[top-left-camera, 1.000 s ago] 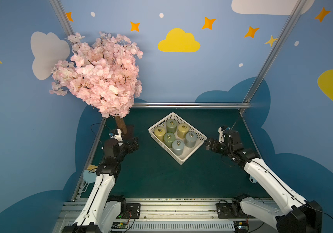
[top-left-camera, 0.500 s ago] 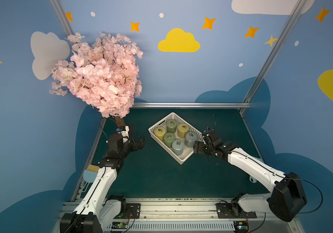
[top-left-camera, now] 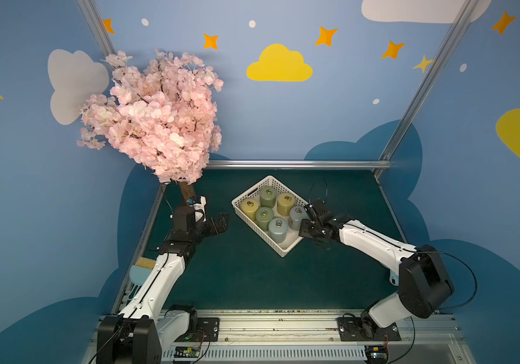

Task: Take the tea canister out of the basket
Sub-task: Adjust the basket at the center of the board.

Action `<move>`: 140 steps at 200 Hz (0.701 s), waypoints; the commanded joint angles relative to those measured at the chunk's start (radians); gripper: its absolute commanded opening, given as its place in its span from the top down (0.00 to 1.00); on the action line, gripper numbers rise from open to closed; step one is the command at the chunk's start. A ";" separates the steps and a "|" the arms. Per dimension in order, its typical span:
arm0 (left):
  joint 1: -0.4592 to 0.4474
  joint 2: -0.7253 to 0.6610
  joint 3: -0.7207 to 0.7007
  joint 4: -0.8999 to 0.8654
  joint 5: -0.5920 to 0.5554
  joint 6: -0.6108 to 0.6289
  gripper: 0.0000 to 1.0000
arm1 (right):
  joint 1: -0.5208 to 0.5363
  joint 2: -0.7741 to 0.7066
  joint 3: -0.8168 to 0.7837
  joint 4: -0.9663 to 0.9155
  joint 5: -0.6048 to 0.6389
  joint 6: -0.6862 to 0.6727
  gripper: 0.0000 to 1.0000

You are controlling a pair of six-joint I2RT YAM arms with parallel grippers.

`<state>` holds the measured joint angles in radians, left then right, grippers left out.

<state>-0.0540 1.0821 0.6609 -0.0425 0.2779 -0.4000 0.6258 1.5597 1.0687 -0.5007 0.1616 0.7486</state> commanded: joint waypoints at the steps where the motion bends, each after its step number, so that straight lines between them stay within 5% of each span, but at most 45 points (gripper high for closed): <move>1: -0.003 0.001 0.041 -0.012 0.015 0.038 0.00 | 0.002 0.022 0.039 -0.031 -0.002 0.023 0.45; 140: -0.006 0.054 0.052 0.013 0.033 0.059 0.00 | -0.028 0.084 0.077 -0.097 -0.014 0.007 0.75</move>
<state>-0.0555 1.1286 0.6811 -0.0494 0.2882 -0.3626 0.6140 1.6390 1.1248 -0.5411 0.1310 0.8108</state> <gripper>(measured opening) 0.999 0.276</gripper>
